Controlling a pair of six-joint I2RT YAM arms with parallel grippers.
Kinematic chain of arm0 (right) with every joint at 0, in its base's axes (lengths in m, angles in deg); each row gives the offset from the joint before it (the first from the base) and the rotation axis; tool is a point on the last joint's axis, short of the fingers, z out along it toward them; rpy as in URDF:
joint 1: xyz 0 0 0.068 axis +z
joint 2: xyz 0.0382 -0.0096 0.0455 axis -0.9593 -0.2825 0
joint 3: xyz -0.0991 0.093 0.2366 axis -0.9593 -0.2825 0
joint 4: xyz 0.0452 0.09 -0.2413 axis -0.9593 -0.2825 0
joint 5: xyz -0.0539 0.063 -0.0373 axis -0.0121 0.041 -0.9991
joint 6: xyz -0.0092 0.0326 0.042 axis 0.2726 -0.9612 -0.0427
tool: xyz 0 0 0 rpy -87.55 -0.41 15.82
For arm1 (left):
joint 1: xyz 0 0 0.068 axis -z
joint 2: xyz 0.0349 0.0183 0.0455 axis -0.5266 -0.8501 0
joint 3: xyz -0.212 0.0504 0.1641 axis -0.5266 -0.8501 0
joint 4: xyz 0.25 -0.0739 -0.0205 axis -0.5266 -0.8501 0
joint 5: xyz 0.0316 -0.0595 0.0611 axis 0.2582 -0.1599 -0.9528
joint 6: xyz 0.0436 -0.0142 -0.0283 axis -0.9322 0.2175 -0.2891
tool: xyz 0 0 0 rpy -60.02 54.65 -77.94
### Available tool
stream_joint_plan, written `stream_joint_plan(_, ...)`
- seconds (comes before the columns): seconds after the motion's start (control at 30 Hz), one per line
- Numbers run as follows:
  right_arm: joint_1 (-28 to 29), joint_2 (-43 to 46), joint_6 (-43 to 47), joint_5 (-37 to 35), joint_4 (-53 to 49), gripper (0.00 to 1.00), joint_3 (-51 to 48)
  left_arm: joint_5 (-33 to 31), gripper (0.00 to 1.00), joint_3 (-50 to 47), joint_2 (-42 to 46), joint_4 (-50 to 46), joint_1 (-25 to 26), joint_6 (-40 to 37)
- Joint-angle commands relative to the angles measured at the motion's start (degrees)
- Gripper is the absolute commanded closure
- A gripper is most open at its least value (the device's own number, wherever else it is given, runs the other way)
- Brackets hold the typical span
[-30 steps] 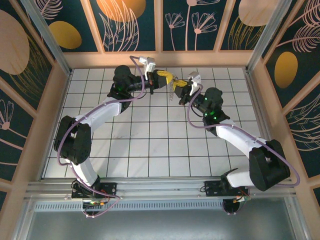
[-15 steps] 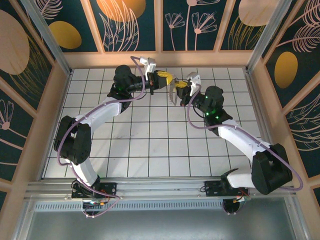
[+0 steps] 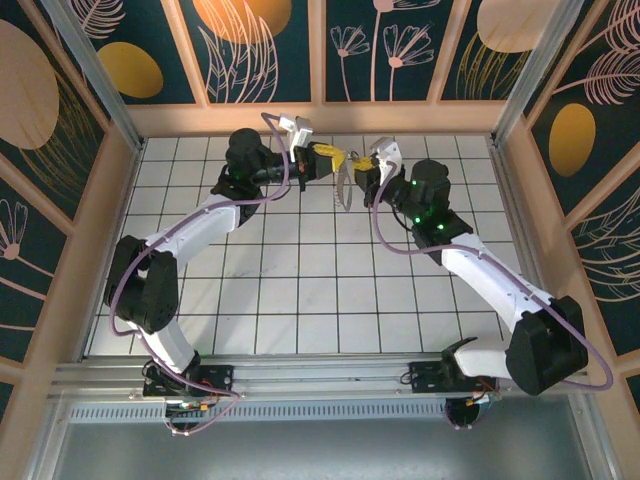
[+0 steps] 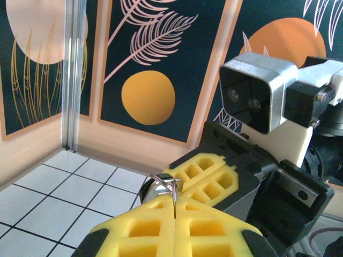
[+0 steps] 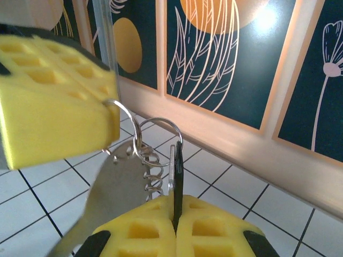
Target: Put the keys on the keyring
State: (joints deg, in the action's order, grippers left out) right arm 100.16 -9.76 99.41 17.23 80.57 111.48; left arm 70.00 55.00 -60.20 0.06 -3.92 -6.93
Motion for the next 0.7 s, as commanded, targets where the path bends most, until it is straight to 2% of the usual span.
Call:
stream_joint_plan(0.0,-0.6,1.8,2.1,-2.2,-1.9,1.00,2.2,1.2,1.00,1.4,2.1,0.9,-0.1,-1.3)
stream_joint_plan(0.67,-0.5,-0.1,1.2,2.0,-3.2,1.00,6.6,1.3,1.00,1.9,1.2,1.4,-0.1,-0.3)
